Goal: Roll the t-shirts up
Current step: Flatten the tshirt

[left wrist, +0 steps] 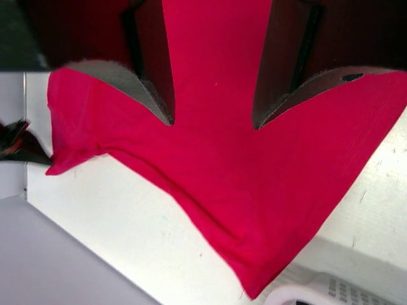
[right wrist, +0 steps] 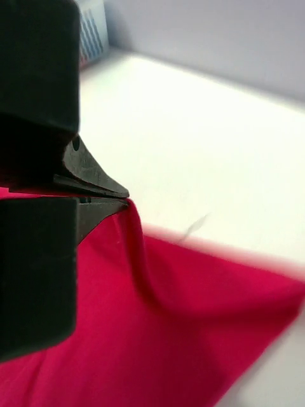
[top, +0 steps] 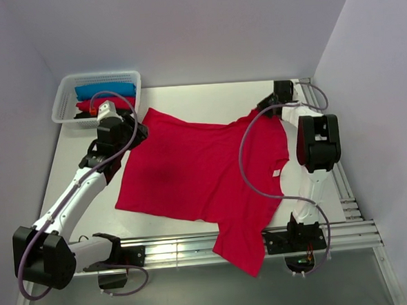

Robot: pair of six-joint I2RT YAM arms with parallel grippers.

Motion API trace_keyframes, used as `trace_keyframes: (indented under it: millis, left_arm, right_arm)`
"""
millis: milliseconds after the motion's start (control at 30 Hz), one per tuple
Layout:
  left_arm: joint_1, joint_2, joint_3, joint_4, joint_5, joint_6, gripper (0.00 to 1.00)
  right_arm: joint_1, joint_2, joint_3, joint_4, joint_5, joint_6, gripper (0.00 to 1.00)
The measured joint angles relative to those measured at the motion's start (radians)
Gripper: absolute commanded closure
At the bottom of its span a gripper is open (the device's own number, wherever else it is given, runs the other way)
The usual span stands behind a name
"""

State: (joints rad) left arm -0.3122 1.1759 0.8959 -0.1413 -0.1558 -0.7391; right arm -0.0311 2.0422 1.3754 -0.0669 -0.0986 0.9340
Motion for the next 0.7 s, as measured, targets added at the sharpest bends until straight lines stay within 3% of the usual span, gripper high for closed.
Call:
trace_keyframes:
  millis: [100,133,167,233,333,467,700]
  left_arm:
    - [0.000,0.006,-0.017,-0.006,0.001,-0.011,0.43]
    - [0.000,0.009,-0.021,-0.008,0.000,-0.011,0.43]
    - [0.000,0.013,-0.026,-0.011,0.000,-0.012,0.43]
    - [0.000,0.016,-0.031,-0.024,-0.004,-0.014,0.43]
    - [0.000,0.016,-0.038,-0.033,-0.018,-0.014,0.42]
    - [0.003,0.012,-0.052,-0.048,-0.027,-0.019,0.42]
    - [0.086,0.013,-0.096,-0.066,-0.013,-0.060,0.44]
  right_arm:
    - [0.000,0.063,0.131,0.011,-0.051,0.001,1.00]
    - [0.000,0.091,0.180,0.016,-0.072,0.001,0.91]
    - [0.000,0.121,0.233,0.014,-0.096,0.002,0.61]
    - [0.000,0.180,0.332,0.016,-0.139,0.004,0.45]
    - [0.000,0.225,0.413,0.013,-0.190,-0.006,0.42]
    - [0.000,0.208,0.394,0.021,-0.225,-0.029,0.43]
    - [-0.018,-0.092,0.001,0.009,-0.229,-0.079,0.52]
